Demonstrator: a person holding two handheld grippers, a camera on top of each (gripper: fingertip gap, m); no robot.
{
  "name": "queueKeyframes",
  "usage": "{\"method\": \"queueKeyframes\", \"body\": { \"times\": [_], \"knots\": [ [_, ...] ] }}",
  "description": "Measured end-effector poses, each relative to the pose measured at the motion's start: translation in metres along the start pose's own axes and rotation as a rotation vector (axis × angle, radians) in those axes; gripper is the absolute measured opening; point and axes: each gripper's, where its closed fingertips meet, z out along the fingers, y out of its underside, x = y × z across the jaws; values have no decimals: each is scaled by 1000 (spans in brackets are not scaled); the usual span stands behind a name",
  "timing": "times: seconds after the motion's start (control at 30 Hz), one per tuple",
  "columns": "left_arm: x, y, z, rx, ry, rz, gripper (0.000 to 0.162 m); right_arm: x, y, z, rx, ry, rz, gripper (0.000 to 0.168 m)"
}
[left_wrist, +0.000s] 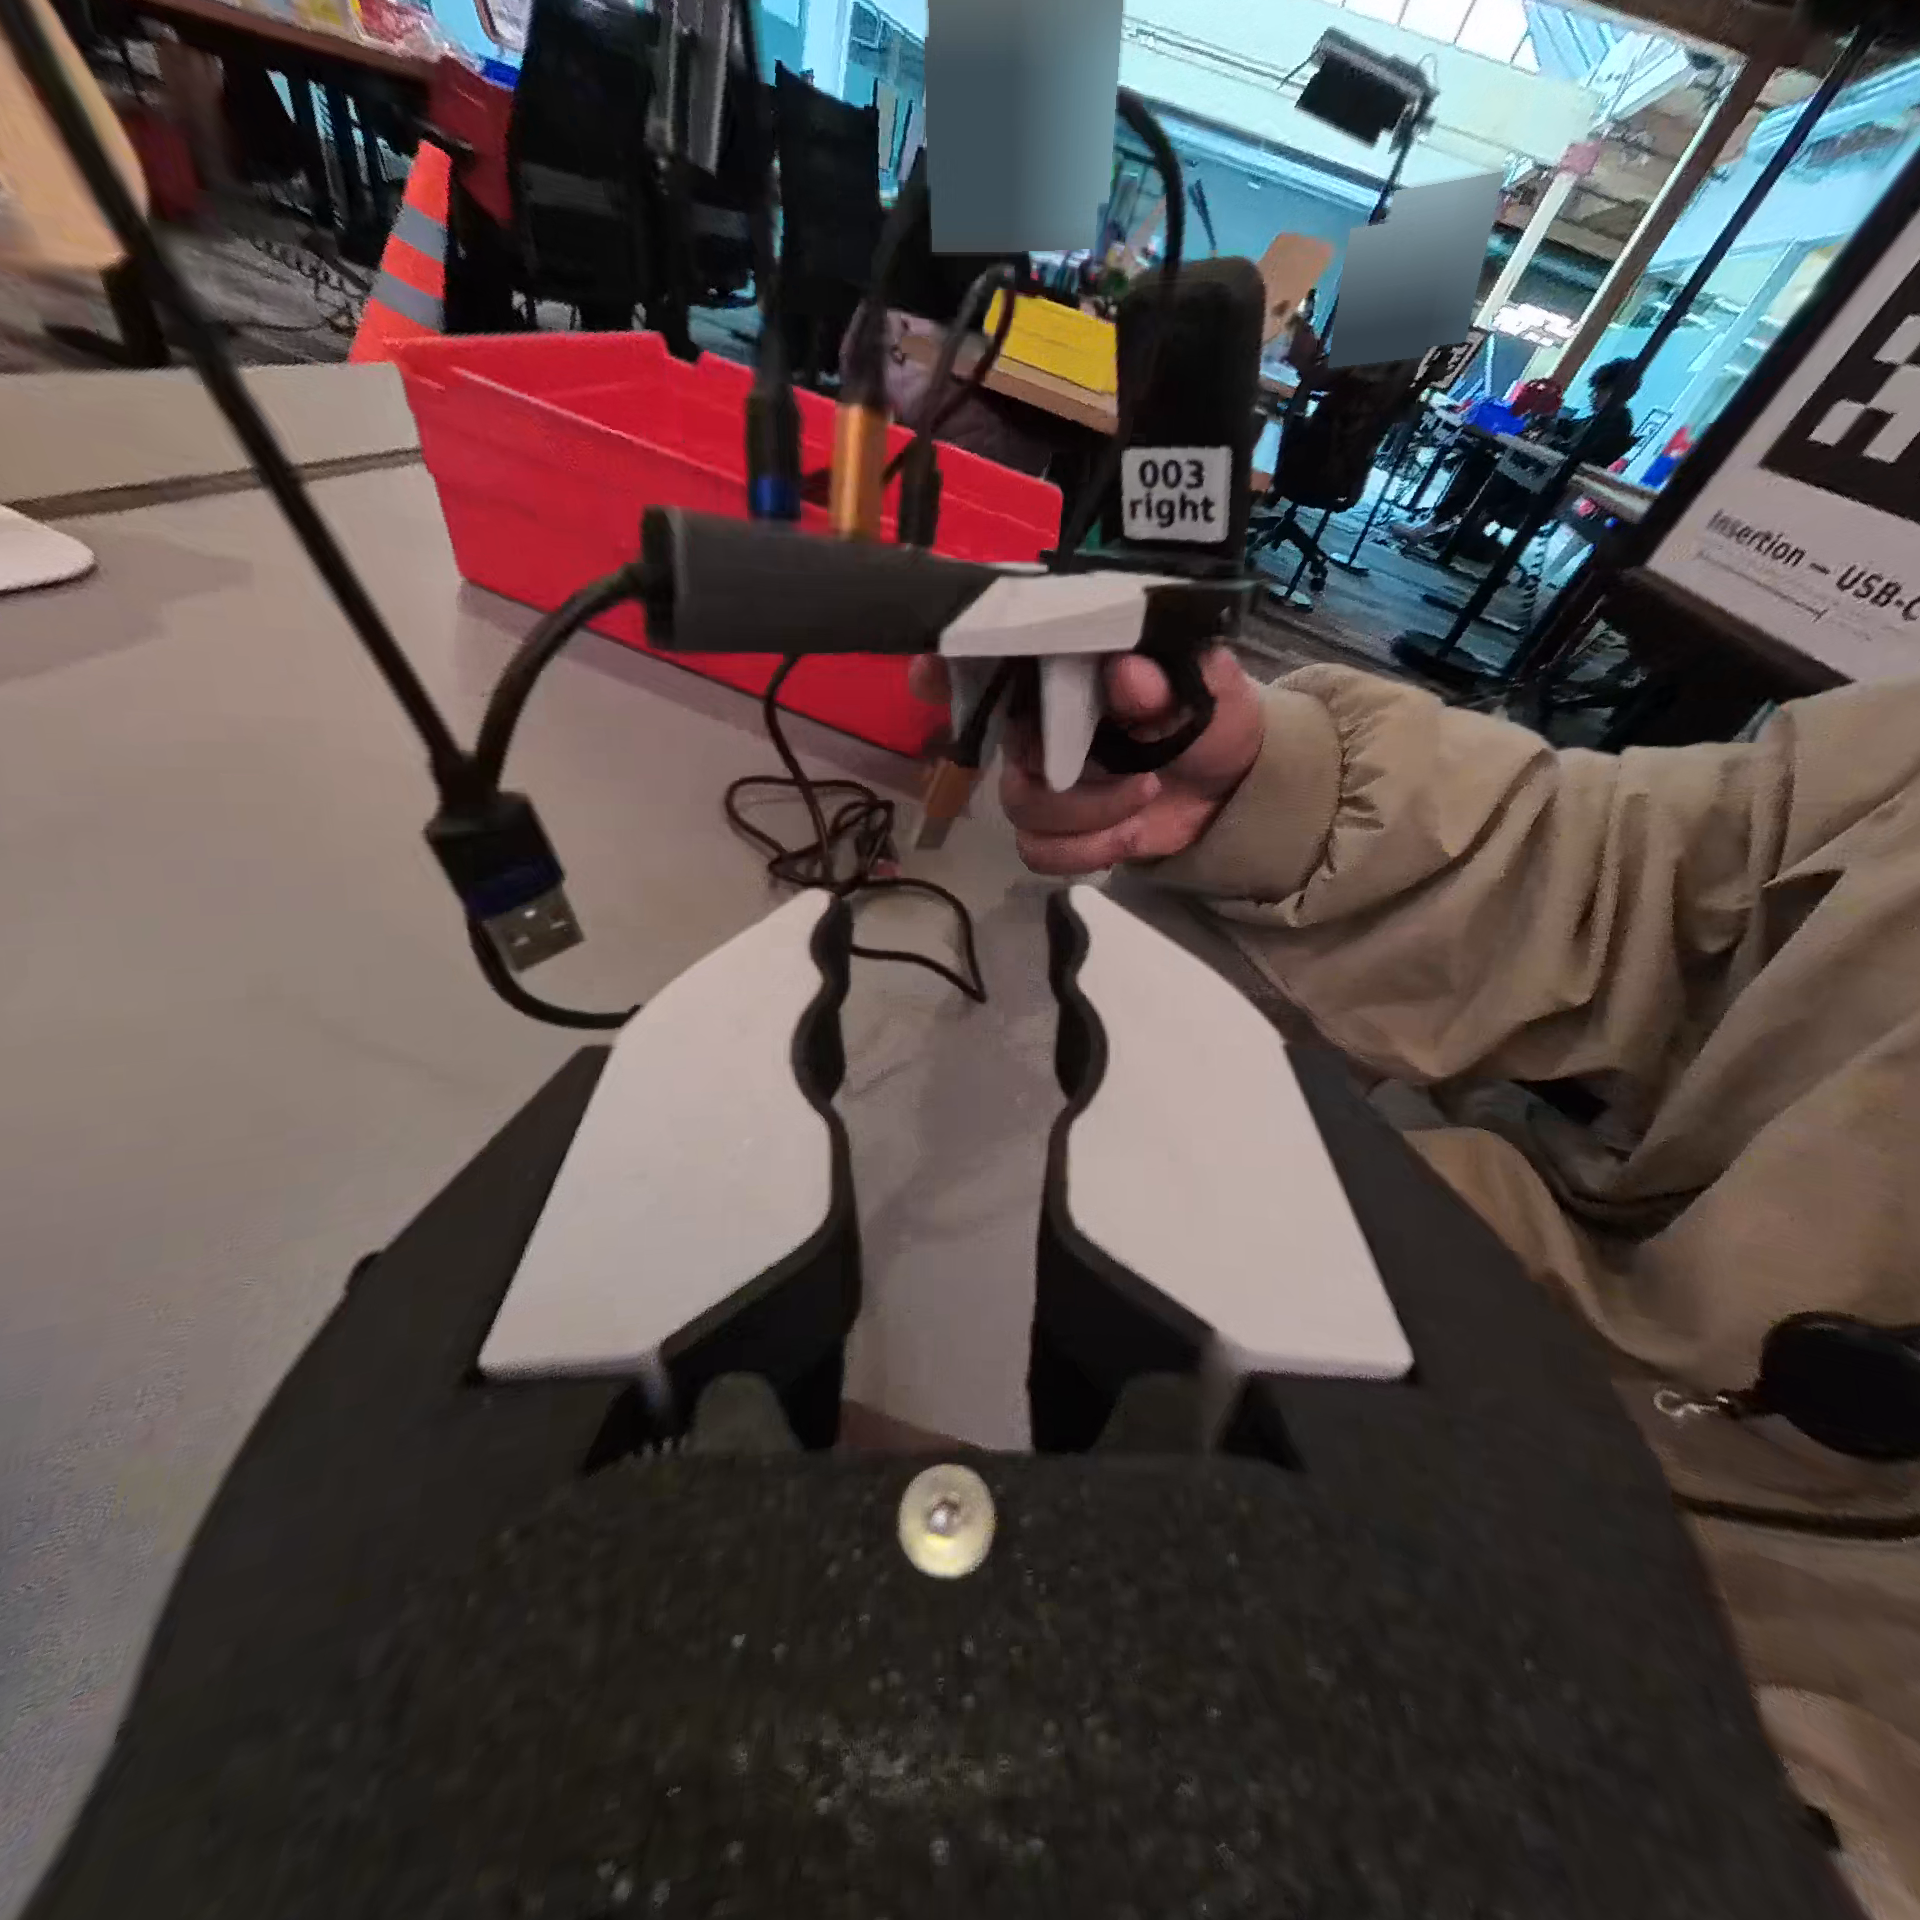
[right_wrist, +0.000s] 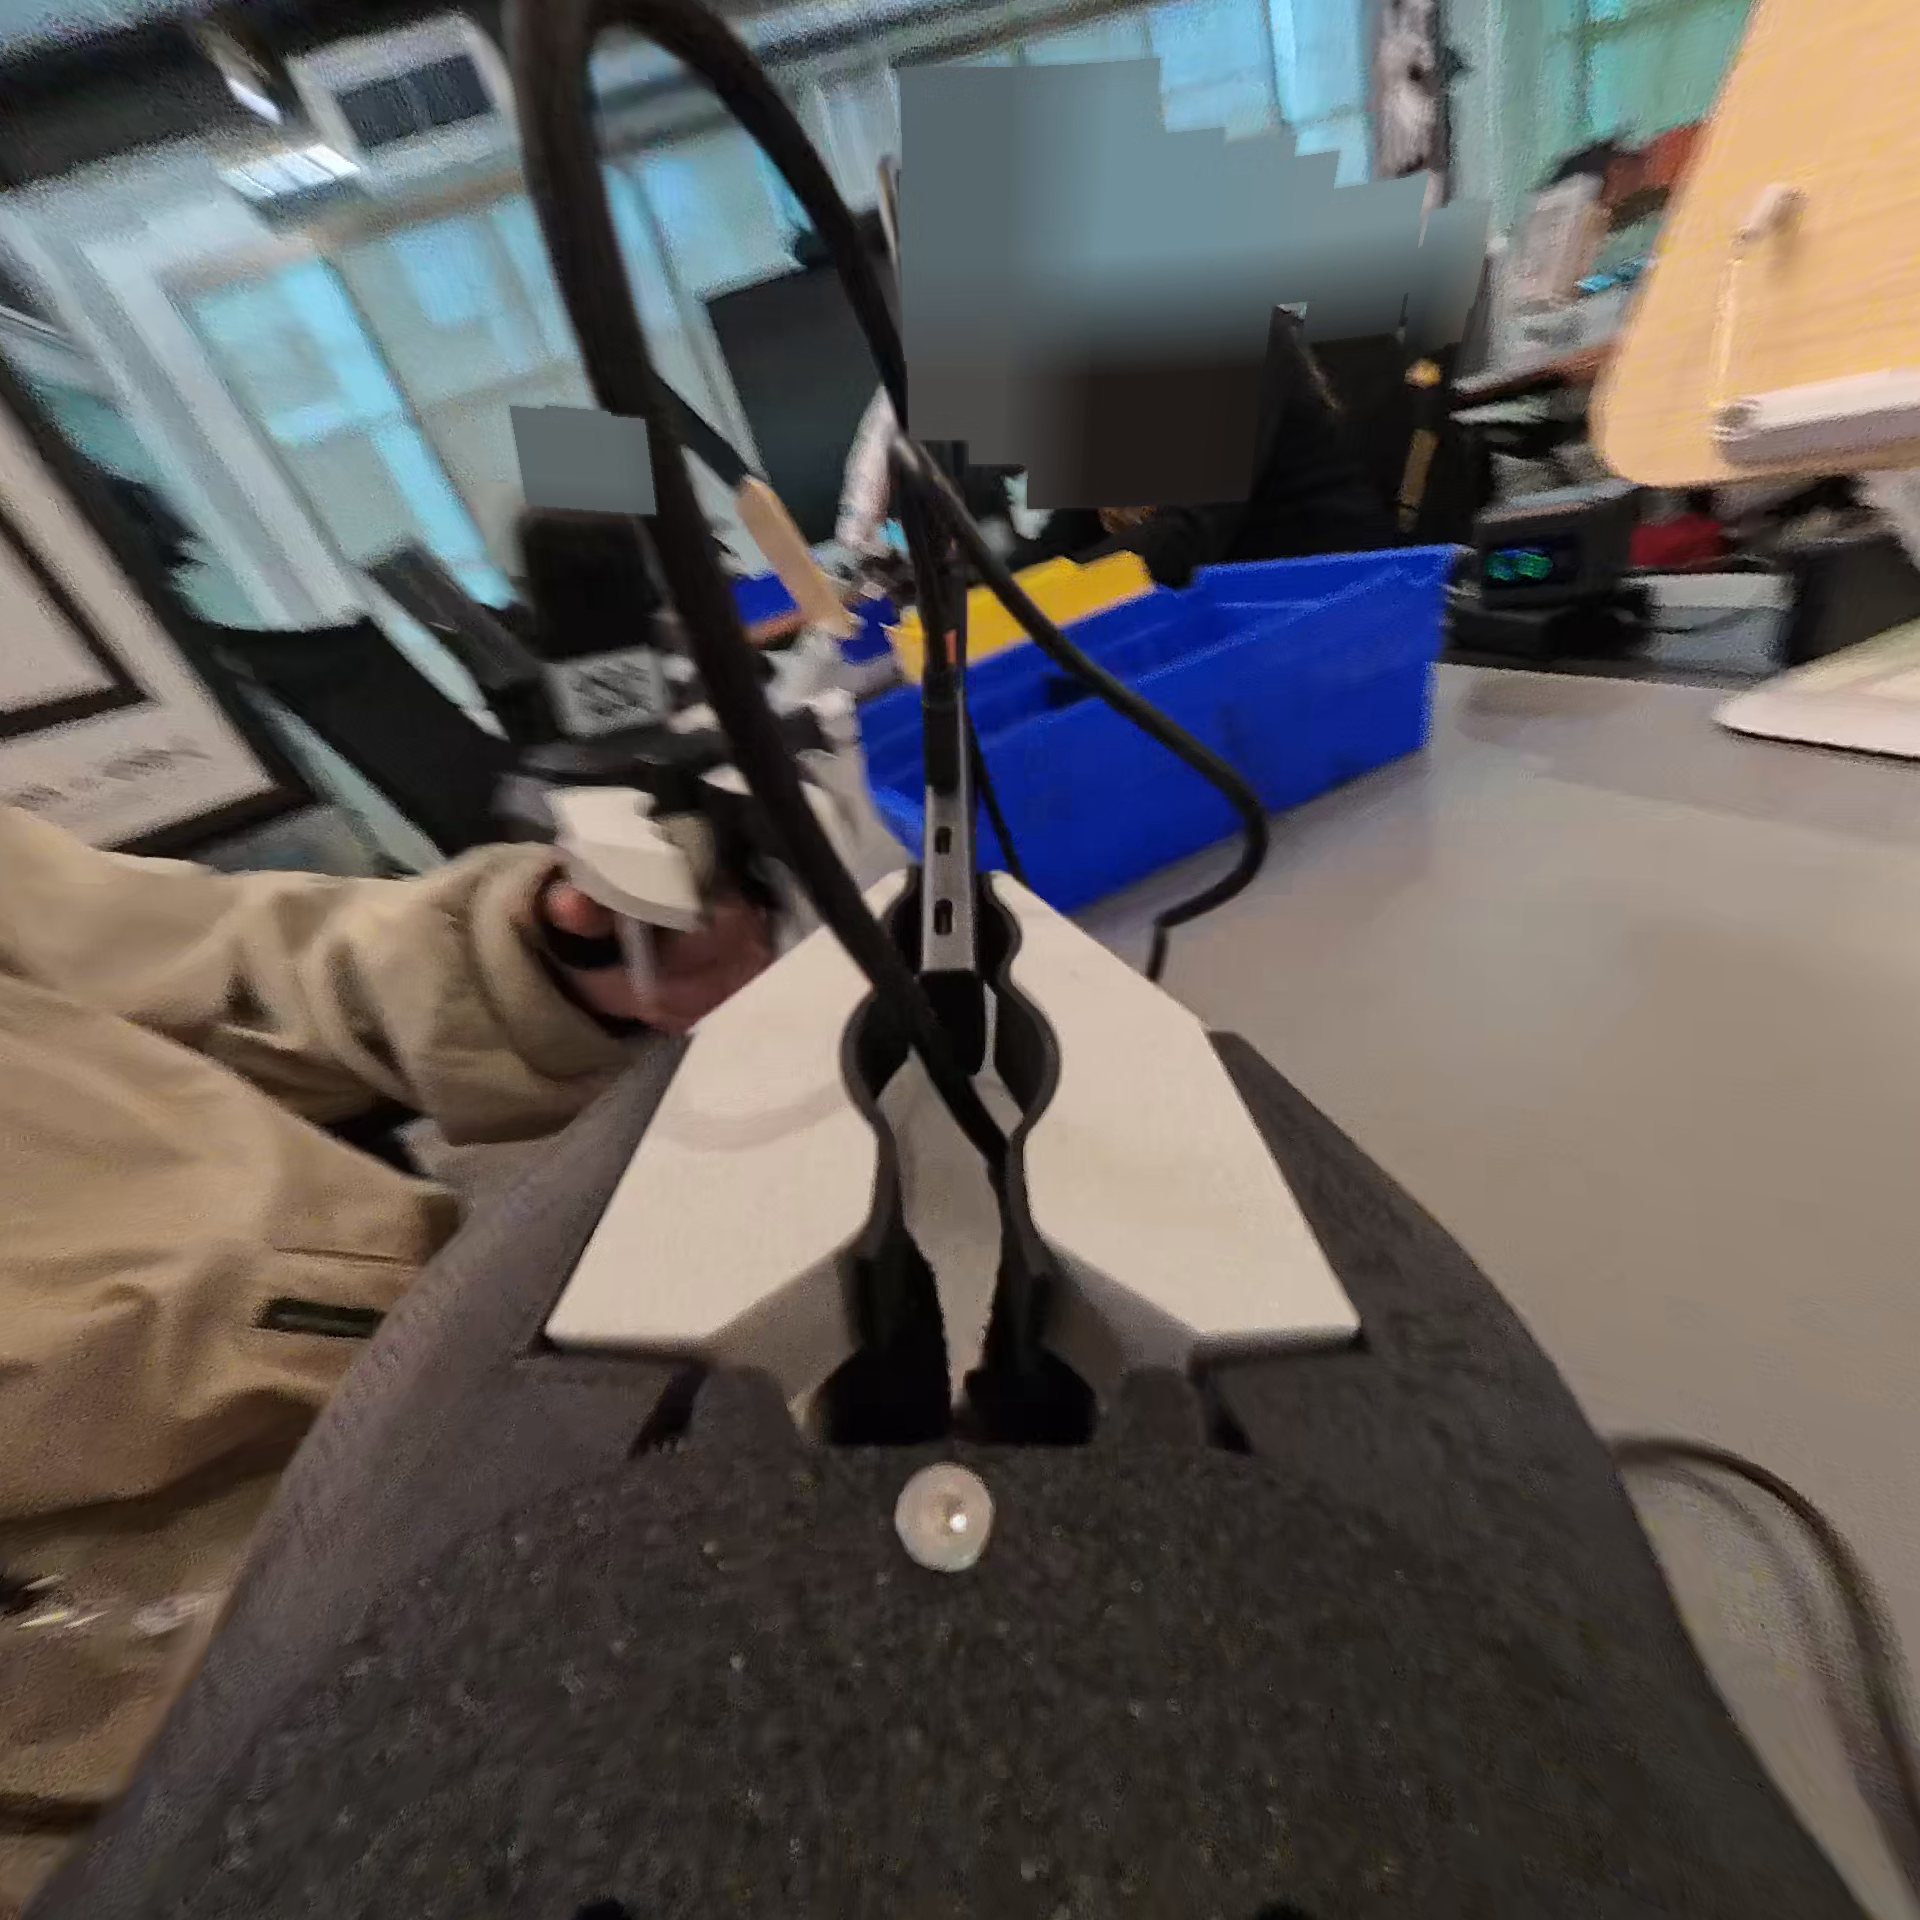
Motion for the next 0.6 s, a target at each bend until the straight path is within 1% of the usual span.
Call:
{"method": "queueKeyframes", "body": {
  "times": [0.07, 0.1, 0.17, 0.23, 0.3, 0.33, 0.4, 0.47, 0.5, 0.53, 0.6],
  "knots": [
    [0, 4, 3, -3, 15, -23, 38, -25, -3, 4, 23, -137, 28, 8],
    [0, 4, 4, -4, 13, -17, 39, -33, 1, 6, 7, -167, 21, 8],
    [3, -1, 4, 13, 12, 11, 40, -36, 12, 10, -48, -166, -27, 8],
    [0, -2, 1, 0, -13, 34, 41, -33, 18, 9, -74, -161, -33, 8],
    [-5, 0, -4, -30, -51, 86, 39, -22, 18, 7, -79, -108, -45, 8],
    [-6, 4, -6, -61, -61, 130, 36, -15, 19, 5, -91, -72, -60, 8],
    [-9, 6, -11, -95, -96, 200, 38, -5, 29, 3, -160, -20, -112, 8],
    [-10, 1, -13, -86, -109, 223, 40, -6, 39, 1, -216, -30, -137, 8],
    [-13, 1, -14, -93, -122, 228, 44, -9, 42, 2, -229, -51, -133, 8],
    [-18, 1, -15, -102, -143, 242, 48, -14, 44, 2, -237, -80, -127, 8],
    [-26, 7, -18, -128, -173, 282, 49, -26, 44, 2, -231, -147, -115, 8]
  ]
}}
